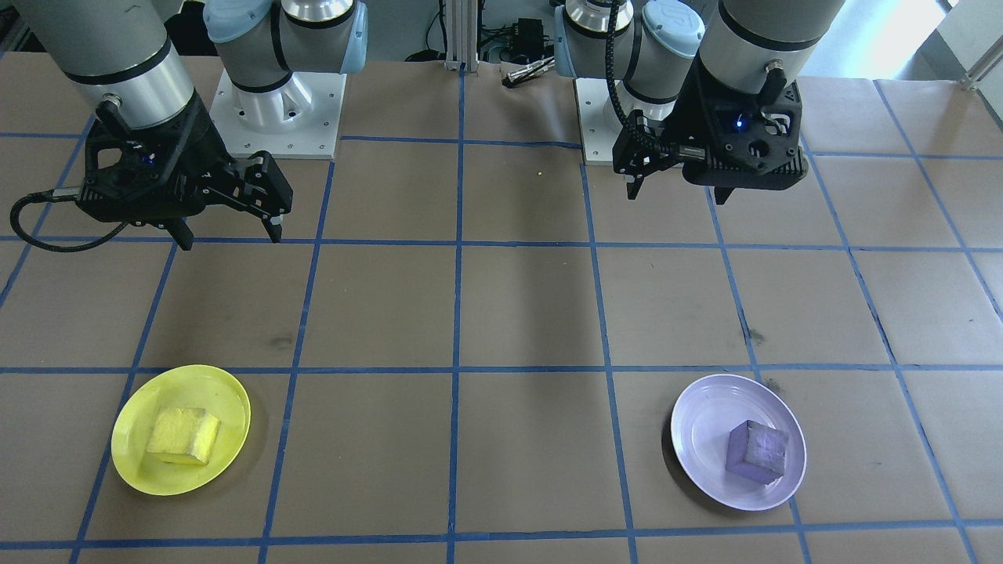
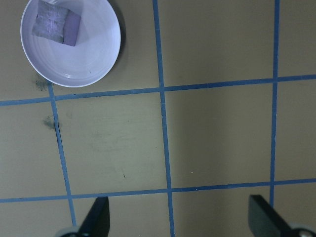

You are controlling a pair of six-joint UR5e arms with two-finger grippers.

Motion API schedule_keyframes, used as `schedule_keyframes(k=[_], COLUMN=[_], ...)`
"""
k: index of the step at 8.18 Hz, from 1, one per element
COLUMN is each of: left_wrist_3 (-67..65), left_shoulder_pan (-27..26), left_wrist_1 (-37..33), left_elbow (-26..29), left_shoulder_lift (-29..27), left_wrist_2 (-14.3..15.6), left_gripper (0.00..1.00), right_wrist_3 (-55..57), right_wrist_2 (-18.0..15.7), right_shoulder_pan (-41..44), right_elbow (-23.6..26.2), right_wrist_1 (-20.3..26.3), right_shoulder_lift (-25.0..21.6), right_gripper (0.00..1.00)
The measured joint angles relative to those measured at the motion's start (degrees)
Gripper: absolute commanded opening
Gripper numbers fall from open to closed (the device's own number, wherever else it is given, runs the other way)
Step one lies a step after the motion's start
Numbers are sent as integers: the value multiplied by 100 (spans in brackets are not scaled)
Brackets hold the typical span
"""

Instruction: Sort blocks by color into plates

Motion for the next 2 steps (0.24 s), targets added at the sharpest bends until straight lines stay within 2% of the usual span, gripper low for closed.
schedule_keyframes(k=[2], left_wrist_3=[-2], left_shoulder_pan=[0], left_wrist_1=[85], left_elbow=[-1], left_shoulder_lift=[-29], left_wrist_2=[-6], left_gripper=[100], right_wrist_3=[-15], right_wrist_2=[-10], right_shoulder_pan=[-1], right_elbow=[-3], right_wrist_1=[-33], right_shoulder_lift=[0], right_gripper=[100])
